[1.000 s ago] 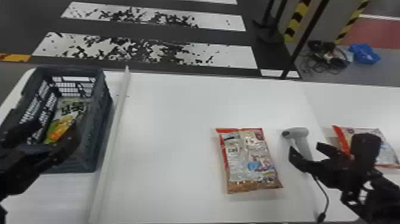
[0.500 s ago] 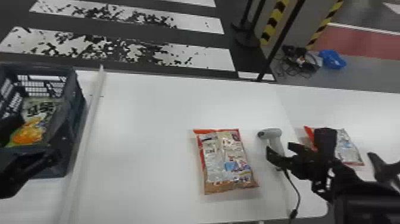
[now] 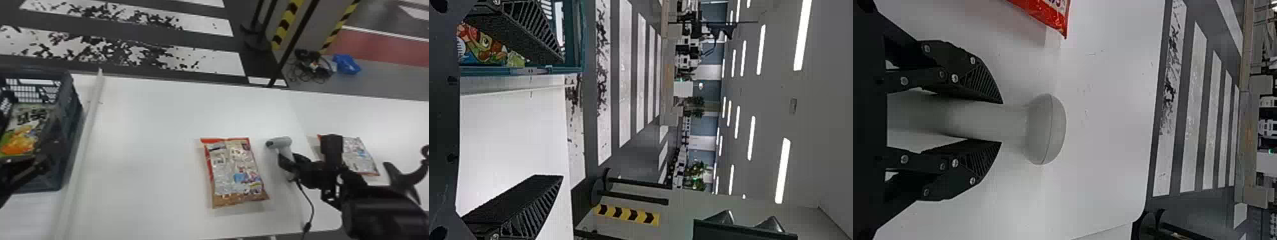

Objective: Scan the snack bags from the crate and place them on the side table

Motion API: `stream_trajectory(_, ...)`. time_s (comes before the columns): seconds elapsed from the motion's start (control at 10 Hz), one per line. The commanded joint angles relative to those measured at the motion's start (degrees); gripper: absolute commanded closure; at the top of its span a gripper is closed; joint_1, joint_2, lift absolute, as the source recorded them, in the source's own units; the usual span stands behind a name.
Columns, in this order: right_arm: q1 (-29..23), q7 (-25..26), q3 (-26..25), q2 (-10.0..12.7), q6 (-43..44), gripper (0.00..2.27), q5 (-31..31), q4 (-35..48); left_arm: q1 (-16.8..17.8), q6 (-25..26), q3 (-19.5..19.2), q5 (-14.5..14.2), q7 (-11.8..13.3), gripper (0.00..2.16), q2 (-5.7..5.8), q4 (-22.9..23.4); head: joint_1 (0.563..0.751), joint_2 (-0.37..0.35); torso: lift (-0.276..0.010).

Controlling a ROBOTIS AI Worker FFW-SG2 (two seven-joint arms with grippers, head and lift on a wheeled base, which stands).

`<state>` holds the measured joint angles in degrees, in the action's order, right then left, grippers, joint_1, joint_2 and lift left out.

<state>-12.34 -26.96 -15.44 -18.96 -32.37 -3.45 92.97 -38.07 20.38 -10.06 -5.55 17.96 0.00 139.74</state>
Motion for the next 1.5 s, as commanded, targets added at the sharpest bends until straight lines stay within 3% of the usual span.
stream_trajectory(0.0,-0.32,1.03,-0.3,0.33,-0.11,2.08,-0.06,0.81,-0.34,-2.84,1.19,1.33,-1.62,0.03,-0.15,-0.43,0.695,-0.235,-0.094)
stream_trajectory(0.2,-4.71,1.03,-1.97,1.29,-0.99,2.11,-0.24,8.1,-0.34,-6.36,2.24,2.56,-4.34,0.03,-0.15,-2.01,0.695,-0.235,-0.094)
stream_trajectory(0.5,-14.73,0.94,-2.41,4.19,-5.91,2.11,-0.33,25.15,-0.34,-9.17,2.51,2.48,-4.69,0.04,-0.15,-4.3,0.695,-0.217,-0.094)
stream_trajectory(0.8,-20.89,0.76,1.2,5.86,-11.19,2.11,0.38,36.23,-0.6,-10.75,2.59,2.13,-4.78,0.04,-0.15,-5.97,0.695,-0.137,-0.094)
stream_trajectory(1.4,-19.74,0.68,13.41,5.69,-15.93,2.11,8.29,39.22,-0.95,-12.86,2.33,1.16,-4.78,0.07,-0.15,-8.25,0.695,0.006,-0.094)
